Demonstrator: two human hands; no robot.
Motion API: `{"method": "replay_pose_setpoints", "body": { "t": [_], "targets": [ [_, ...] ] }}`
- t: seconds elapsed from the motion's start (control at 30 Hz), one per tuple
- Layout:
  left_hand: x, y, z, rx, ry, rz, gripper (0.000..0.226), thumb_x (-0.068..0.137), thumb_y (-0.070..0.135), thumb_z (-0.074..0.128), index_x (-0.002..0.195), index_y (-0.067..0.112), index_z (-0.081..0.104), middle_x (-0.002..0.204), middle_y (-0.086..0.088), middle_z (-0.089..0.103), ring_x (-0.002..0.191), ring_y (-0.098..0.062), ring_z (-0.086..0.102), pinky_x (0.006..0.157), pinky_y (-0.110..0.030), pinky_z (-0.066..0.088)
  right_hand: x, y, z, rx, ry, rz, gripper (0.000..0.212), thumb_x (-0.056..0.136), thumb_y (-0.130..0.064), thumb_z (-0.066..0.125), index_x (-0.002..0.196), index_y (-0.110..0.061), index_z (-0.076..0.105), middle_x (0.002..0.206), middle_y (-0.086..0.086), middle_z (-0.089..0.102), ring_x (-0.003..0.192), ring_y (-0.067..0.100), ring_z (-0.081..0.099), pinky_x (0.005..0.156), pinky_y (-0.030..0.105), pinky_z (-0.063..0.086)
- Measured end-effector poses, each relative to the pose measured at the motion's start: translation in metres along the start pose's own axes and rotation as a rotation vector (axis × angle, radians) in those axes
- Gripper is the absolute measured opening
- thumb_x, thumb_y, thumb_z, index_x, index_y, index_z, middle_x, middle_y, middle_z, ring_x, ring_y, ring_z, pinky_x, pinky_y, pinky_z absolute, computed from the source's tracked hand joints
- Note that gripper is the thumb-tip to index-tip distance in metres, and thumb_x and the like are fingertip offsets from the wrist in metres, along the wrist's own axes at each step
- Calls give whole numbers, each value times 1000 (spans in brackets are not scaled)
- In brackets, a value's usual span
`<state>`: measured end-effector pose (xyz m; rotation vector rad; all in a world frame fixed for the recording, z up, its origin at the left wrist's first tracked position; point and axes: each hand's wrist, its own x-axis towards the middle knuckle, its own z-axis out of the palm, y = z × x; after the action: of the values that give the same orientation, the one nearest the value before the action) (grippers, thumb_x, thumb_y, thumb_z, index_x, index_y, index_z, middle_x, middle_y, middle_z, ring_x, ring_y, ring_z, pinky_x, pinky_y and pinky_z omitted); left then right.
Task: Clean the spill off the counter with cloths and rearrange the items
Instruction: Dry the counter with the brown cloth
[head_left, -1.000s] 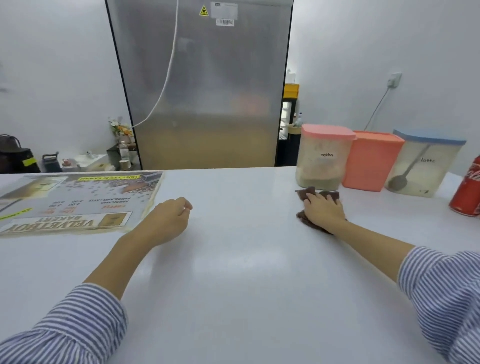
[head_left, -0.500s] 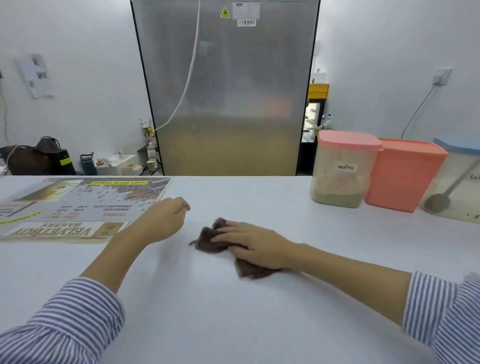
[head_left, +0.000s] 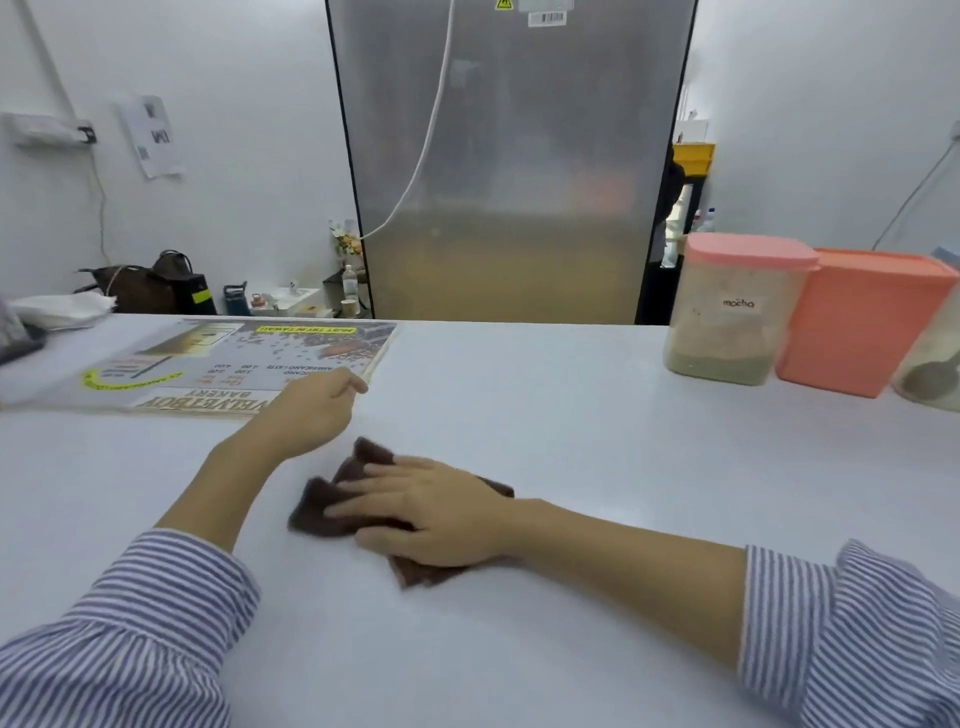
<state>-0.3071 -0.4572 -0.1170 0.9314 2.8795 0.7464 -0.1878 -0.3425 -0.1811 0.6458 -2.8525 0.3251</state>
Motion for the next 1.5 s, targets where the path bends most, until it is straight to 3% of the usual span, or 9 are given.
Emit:
{"method": "replay_pose_setpoints", "body": {
  "t": [0.27,0.53,0.67,0.9,1.03,1.2,1.33,1.43,1.5],
  "targets": [
    [-50,-21,-39,-69,28,62,33,101,22,29,123,19,54,133,-8,50,105,-20,44,83,-29,33,20,17,9,-135,111,594,40,100,-28,30,134,-21,49,141,-2,48,126,23,38,107,35,27],
    [-109,-76,-45,-179,-34,92,32,101,21,32,121,20,55,133,-2,50,110,-16,44,85,-27,31,-32,-146,18,-89,-12,197,44,101,-39,29,144,-29,35,154,-9,27,144,6,16,116,22,4],
    [-138,-111,-61,-237,-40,70,31,101,24,31,121,25,55,133,0,50,107,-11,41,87,-28,32,-55,-137,9,-42,-26,430,60,93,-60,14,144,-34,32,154,-15,25,145,6,14,119,28,8],
    [-174,-163,-82,-281,10,20,29,100,27,32,115,29,57,131,2,52,114,-14,44,89,-28,32,-4,-107,21,-173,115,925,41,100,-30,22,132,-21,46,142,0,43,130,24,35,112,41,20],
    [-185,-176,-82,-300,26,10,28,100,28,31,113,31,56,128,4,53,107,-12,45,79,-26,36,48,-158,41,-146,84,707,38,99,-27,23,124,-20,51,142,1,45,130,27,38,110,41,21],
    [-201,-189,-77,-259,57,26,30,101,23,32,119,24,56,129,4,53,108,-11,44,84,-24,31,43,-191,46,-6,25,368,43,102,-36,26,143,-28,38,153,-11,31,143,8,20,117,25,7],
    [-219,-205,-73,-307,49,25,29,100,25,31,117,30,55,126,8,52,102,-8,48,67,-19,40,60,-136,36,-38,19,652,43,101,-36,25,139,-24,41,149,-3,37,135,22,30,112,35,18],
    [-231,-214,-75,-307,33,36,27,100,25,33,116,30,54,127,10,51,114,-4,44,83,-21,36,90,-115,45,-101,63,879,44,98,-38,21,131,-22,46,144,3,42,131,31,31,110,44,22],
    [-237,-219,-78,-304,45,31,27,100,26,34,117,29,55,126,10,52,116,-4,44,84,-20,34,102,-126,49,-122,57,817,45,98,-38,19,132,-25,46,146,0,40,135,31,29,113,45,16]
  ]
}}
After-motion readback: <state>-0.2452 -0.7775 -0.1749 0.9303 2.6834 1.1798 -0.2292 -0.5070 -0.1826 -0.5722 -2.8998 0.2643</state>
